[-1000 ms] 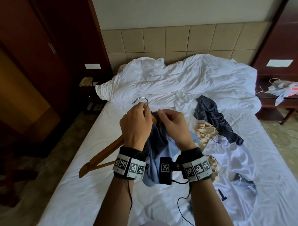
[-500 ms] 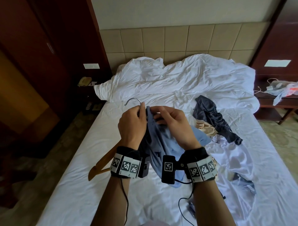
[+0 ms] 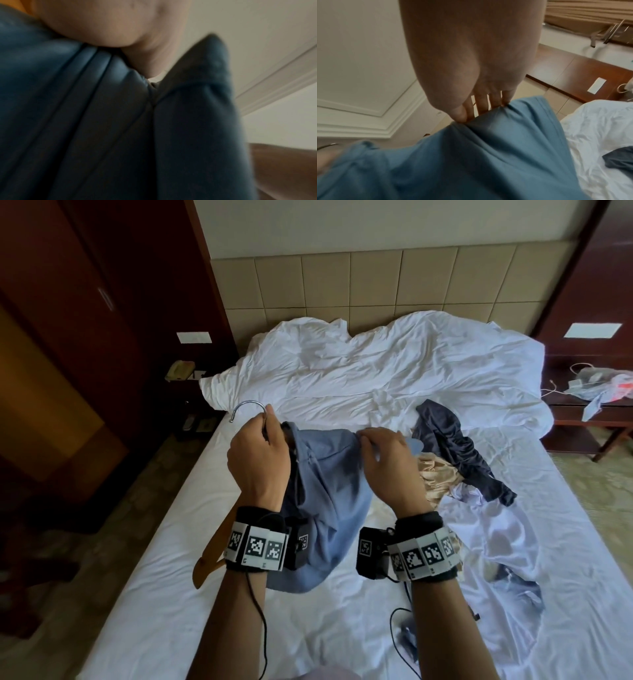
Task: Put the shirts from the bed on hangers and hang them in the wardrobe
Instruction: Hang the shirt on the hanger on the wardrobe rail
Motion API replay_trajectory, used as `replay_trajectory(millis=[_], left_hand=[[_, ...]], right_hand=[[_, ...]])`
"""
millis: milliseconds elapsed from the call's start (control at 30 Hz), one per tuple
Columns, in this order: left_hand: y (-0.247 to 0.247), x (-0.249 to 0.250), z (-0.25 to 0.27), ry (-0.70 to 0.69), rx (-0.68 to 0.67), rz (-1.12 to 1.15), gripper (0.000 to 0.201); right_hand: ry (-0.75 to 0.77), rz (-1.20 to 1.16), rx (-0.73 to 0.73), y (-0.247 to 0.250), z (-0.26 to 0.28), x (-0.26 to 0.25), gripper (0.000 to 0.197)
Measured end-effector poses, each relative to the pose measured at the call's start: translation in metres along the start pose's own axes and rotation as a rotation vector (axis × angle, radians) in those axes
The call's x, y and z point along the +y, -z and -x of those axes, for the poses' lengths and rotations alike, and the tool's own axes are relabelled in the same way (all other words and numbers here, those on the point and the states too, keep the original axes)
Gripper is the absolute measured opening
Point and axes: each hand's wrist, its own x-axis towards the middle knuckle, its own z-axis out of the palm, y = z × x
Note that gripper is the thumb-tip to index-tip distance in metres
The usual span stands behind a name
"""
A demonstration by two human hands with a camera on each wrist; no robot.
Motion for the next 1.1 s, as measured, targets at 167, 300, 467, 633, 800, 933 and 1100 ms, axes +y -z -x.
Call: replay_trajectory(millis=[167,300,467,633,800,933,1100], left_hand=[[0.001,-0.005,-0.001,0.001,0.012,-0.015,0.053],[0.004,-0.010,-0.003,0.014,0.026,-0.029,0.052],[-0.005,0.001,0.005,-0.013,0.013,-0.029,0.052],[-0.007,0.001,0.006,-0.024,0.002,-0.039,0.050],[-0.001,-0.008,-0.001,0.015,-0.016,0.036,0.054],[0.001,-0.008,-0.003,-0.072,-0.063,0.080,0.054],[-0.005,-0.002,0.001,-0.155,-0.159,0.078,0.052]], right_hand=[[-0.017,-0.164,-0.037,-0.006,0.001,-0.020,0.041],[-0.009,-0.203,-0.098,-0.001,0.002,-0.022,0.037],[0.074,-0.202,-0.147,-0.017,0.008,-0.043,0.043],[0.083,-0.457,-0.126,-0.016,0.007,-0.055,0.049],[0.039,-0.300,-0.002,0.028,0.001,-0.027,0.038],[-0.022,0.021,-0.220,0.036,0.002,-0.001,0.031],[0.009,0.024,-0.281,0.023,0.009,-0.003,0.020]])
